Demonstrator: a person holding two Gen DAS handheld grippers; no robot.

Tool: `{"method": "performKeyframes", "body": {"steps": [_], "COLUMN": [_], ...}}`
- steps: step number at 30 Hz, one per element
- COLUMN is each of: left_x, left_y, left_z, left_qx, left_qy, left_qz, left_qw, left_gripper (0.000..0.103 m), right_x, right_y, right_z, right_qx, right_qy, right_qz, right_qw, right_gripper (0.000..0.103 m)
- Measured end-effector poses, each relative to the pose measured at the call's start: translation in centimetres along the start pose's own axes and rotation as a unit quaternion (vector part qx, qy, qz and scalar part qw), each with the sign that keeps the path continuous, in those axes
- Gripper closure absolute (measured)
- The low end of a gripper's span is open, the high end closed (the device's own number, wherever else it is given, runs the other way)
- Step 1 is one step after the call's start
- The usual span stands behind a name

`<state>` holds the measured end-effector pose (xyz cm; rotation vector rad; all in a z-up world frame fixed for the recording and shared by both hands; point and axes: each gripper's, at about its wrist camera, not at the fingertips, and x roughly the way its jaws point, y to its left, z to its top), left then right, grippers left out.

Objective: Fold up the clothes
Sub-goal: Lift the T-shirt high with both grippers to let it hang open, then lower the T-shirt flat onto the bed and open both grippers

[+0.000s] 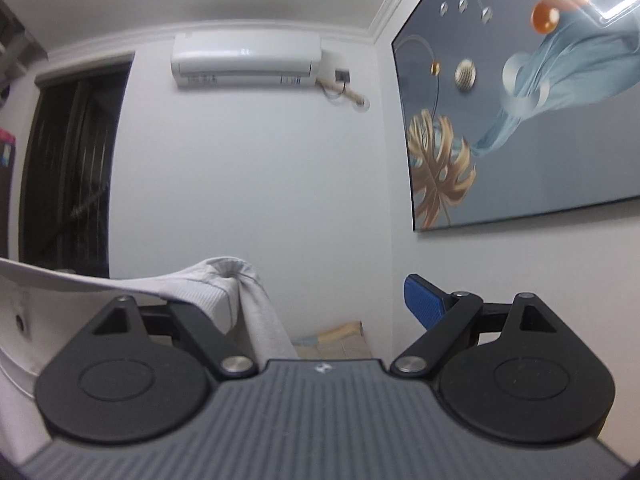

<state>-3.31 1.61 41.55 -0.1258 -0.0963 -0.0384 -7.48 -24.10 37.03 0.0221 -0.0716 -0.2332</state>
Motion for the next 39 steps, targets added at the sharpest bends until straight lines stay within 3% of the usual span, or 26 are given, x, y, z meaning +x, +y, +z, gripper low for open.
{"method": "performKeyframes", "body": {"steps": [4, 10, 17, 19, 22, 26, 30, 32, 33, 36, 39], "left_x": [7.5, 21.1, 38.2, 43.4, 49.8, 55.7, 58.3, 58.6, 58.5, 56.5, 53.5], "left_y": [0.3, 0.7, 0.2, 0.3, 0.6, 1.1, 1.7, 2.3, 2.5, 2.8, 2.8], "left_z": [-6.7, -19.0, -33.6, -38.4, -46.0, -55.2, -60.6, -61.8, -62.0, -60.5, -57.8], "left_qx": [-0.003, 0.018, 0.025, 0.027, 0.035, 0.052, 0.051, 0.025, 0.013, 0.005, 0.013], "left_qy": [0.045, 0.124, 0.175, 0.205, 0.272, 0.367, 0.461, 0.499, 0.509, 0.483, 0.452], "left_qz": [0.006, 0.024, 0.057, 0.064, 0.067, 0.063, 0.031, 0.001, -0.008, -0.011, -0.025], "left_qw": [0.9990, 0.9918, 0.9826, 0.9764, 0.9592, 0.9268, 0.8853, 0.8660, 0.8608, 0.8757, 0.8916], "left_gripper": [0.022, 0.022, 0.022, 0.022, 0.022, 0.020, 0.017, 0.011, 0.011, 0.001, 0.000], "right_x": [6.7, 20.4, 38.2, 43.5, 50.4, 55.8, 57.6, 58.4, 58.3, 57.5, 53.3], "right_y": [0.4, 0.8, 3.4, 4.3, 5.5, 6.0, 6.7, 6.5, 6.6, 6.8, 6.6], "right_z": [-5.3, -16.6, -29.5, -33.2, -39.8, -48.1, -54.2, -55.4, -55.1, -53.9, -51.2], "right_qx": [-0.004, 0.015, -0.002, -0.012, -0.037, -0.068, -0.060, -0.029, -0.016, 0.020, 0.027], "right_qy": [0.052, 0.158, 0.198, 0.205, 0.257, 0.331, 0.439, 0.489, 0.492, 0.491, 0.462], "right_qz": [0.001, 0.007, -0.016, -0.022, -0.021, -0.013, 0.019, 0.078, 0.091, 0.118, 0.109], "right_qw": [0.999, 0.987, 0.980, 0.978, 0.965, 0.941, 0.896, 0.869, 0.866, 0.863, 0.880], "right_gripper": [0.015, 0.015, 0.015, 0.015, 0.015, 0.015, 0.015, 0.015, 0.015, 0.015, 0.015]}}
